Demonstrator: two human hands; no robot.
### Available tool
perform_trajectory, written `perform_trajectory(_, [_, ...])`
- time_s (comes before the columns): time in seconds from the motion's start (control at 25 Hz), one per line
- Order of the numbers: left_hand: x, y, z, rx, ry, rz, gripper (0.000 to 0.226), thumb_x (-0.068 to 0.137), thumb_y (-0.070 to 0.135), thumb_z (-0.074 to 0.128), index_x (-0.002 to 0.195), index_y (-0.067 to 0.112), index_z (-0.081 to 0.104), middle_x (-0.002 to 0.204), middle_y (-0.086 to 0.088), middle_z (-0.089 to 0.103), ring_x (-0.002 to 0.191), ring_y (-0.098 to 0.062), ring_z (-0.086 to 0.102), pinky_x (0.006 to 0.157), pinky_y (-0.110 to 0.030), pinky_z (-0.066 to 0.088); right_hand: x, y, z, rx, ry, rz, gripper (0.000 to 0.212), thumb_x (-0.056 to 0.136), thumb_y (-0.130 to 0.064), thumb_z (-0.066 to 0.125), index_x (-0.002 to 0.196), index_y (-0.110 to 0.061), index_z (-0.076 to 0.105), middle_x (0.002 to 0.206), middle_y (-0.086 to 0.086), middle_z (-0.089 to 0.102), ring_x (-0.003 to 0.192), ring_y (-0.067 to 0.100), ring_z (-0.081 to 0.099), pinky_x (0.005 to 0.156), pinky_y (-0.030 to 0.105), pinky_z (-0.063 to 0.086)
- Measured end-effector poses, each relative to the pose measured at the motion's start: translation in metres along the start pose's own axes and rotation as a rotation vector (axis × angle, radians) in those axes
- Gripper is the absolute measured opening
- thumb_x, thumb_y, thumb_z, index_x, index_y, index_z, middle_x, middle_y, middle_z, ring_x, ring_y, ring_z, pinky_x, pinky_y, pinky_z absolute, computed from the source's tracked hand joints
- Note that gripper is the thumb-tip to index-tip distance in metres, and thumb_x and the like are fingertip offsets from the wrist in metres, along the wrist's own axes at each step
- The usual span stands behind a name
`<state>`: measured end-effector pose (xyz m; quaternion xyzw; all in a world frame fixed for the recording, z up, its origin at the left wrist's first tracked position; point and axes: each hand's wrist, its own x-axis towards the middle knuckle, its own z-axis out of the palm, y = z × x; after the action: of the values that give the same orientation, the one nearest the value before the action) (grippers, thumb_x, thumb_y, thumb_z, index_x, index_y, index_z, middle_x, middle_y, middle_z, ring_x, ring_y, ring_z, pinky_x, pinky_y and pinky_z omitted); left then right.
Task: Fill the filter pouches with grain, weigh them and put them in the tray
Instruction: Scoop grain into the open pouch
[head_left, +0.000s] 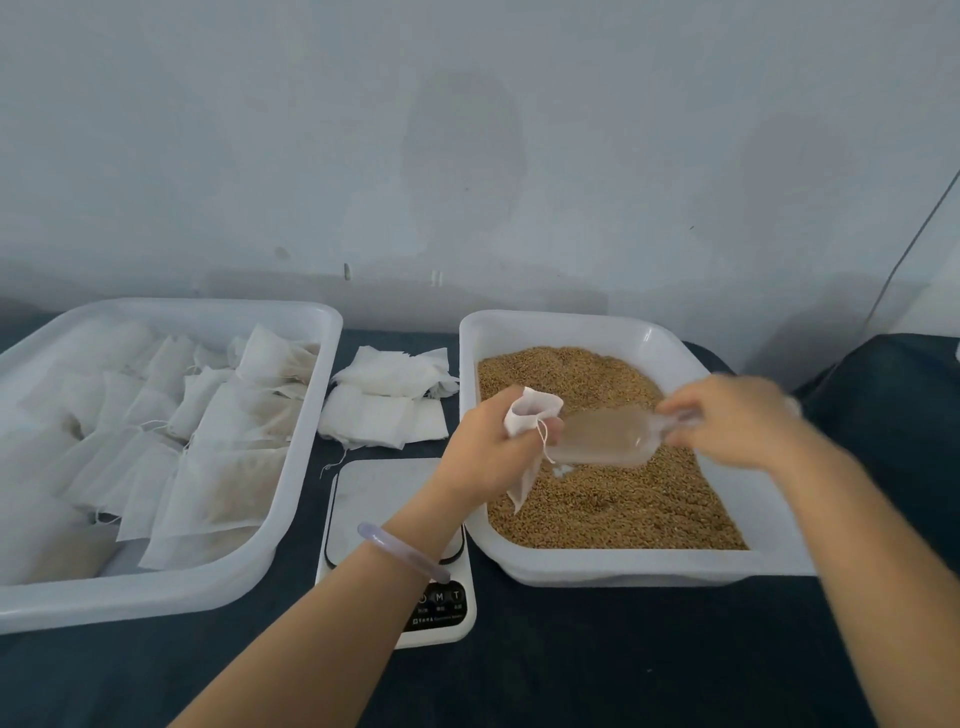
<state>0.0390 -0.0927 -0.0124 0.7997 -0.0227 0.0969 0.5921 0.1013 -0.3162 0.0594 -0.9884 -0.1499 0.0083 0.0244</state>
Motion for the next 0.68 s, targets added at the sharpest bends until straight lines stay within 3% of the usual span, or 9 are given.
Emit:
perform_trajectory(0.12, [0.0,0.002,-0.003,-0.05,-0.016,0.022,0.023,0.092,0.027,0.05,0.082,0.018,0.069,0.087,0.004,0.072,0.082,-0.01,0.066,0.075,-0.028,0.054,0.001,-0.017,0.052,0.054,-0.122,-0.048,0.041,0.081,-0.034,0.069,0.12,-0.032,0.059,0.122,-0.011,0.062,0.11,0.011,0.058,0.101,0.034,0.044])
perform_trajectory(0.2, [0.0,0.001,-0.004,-0.02,-0.009,0.017,0.031,0.095,0.026,0.044,0.079,0.019,0.069,0.087,0.005,0.071,0.08,-0.012,0.064,0.071,-0.026,0.053,0.001,-0.024,0.067,0.083,-0.132,-0.057,0.053,0.077,-0.036,0.073,0.126,-0.029,0.055,0.126,-0.009,0.06,0.109,0.01,0.058,0.096,0.03,0.045])
perform_trajectory(0.28, [0.001,0.001,-0.004,-0.004,0.022,-0.014,0.032,0.098,0.022,0.039,0.079,0.017,0.063,0.082,0.001,0.067,0.074,-0.011,0.06,0.067,-0.028,0.051,0.0,-0.037,0.067,0.238,-0.046,-0.094,0.066,0.072,-0.051,0.071,0.13,-0.028,0.051,0.127,-0.011,0.057,0.107,0.005,0.057,0.092,0.027,0.047])
perform_trajectory(0.4, [-0.002,0.012,-0.007,-0.09,0.087,0.031,0.026,0.098,0.021,0.036,0.076,0.015,0.049,0.068,0.001,0.052,0.061,-0.001,0.051,0.063,-0.018,0.044,-0.012,-0.078,0.051,0.649,0.075,-0.252,0.057,0.06,-0.077,0.054,0.105,-0.043,0.056,0.102,-0.022,0.064,0.085,-0.01,0.058,0.076,0.016,0.049])
perform_trajectory(0.52, [-0.011,0.028,-0.035,-0.18,0.122,0.08,0.058,0.086,0.062,0.032,0.068,0.009,0.046,0.058,-0.005,0.045,0.051,-0.006,0.047,0.053,-0.014,0.041,-0.023,-0.12,0.039,0.772,0.116,-0.376,0.057,0.057,-0.078,0.06,0.101,-0.043,0.055,0.089,-0.022,0.064,0.079,-0.01,0.059,0.063,0.01,0.048])
perform_trajectory(0.6, [-0.021,0.032,-0.061,-0.116,0.149,-0.028,0.08,0.075,0.085,0.022,0.063,0.01,0.047,0.055,-0.003,0.05,0.047,-0.005,0.051,0.053,-0.016,0.043,-0.022,-0.145,0.039,0.73,0.114,-0.419,0.062,0.058,-0.072,0.067,0.11,-0.042,0.052,0.09,-0.022,0.061,0.079,-0.008,0.058,0.061,0.009,0.046])
perform_trajectory(0.68, [-0.03,0.034,-0.081,-0.009,0.157,-0.121,0.076,0.072,0.083,0.018,0.063,0.013,0.046,0.058,-0.001,0.049,0.046,-0.004,0.053,0.051,-0.02,0.045,-0.017,-0.171,0.045,0.677,0.102,-0.437,0.042,0.071,-0.054,0.07,0.106,-0.037,0.055,0.089,-0.019,0.062,0.078,-0.004,0.059,0.062,0.011,0.044])
